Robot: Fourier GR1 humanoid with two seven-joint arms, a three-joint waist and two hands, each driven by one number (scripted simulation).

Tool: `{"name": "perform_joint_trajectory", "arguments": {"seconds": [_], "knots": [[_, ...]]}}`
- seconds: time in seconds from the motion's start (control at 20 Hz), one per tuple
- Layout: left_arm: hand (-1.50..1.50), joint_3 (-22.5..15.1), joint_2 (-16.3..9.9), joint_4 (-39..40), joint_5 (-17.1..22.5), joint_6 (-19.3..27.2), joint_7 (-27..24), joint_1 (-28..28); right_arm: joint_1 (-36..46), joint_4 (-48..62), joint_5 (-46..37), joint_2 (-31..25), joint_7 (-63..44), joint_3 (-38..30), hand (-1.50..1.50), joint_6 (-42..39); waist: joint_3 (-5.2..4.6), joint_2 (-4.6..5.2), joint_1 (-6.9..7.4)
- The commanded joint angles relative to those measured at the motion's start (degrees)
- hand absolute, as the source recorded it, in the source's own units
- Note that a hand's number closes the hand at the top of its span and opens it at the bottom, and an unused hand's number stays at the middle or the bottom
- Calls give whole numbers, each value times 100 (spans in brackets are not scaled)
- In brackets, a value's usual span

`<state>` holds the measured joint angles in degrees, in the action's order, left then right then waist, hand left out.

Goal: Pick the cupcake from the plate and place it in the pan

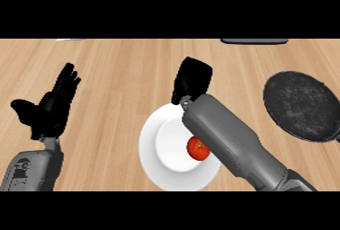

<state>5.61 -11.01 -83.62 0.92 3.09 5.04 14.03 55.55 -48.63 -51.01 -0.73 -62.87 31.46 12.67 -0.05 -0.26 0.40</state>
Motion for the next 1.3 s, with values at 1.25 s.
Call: {"name": "perform_joint_trajectory", "arguments": {"seconds": [1.25], "knots": [[0, -93, 181, 13, -186, 127, -181, -40, -2337, -588, -634, -2849, 1814, -3110, 150, 2017, 10, 60, -5]]}}
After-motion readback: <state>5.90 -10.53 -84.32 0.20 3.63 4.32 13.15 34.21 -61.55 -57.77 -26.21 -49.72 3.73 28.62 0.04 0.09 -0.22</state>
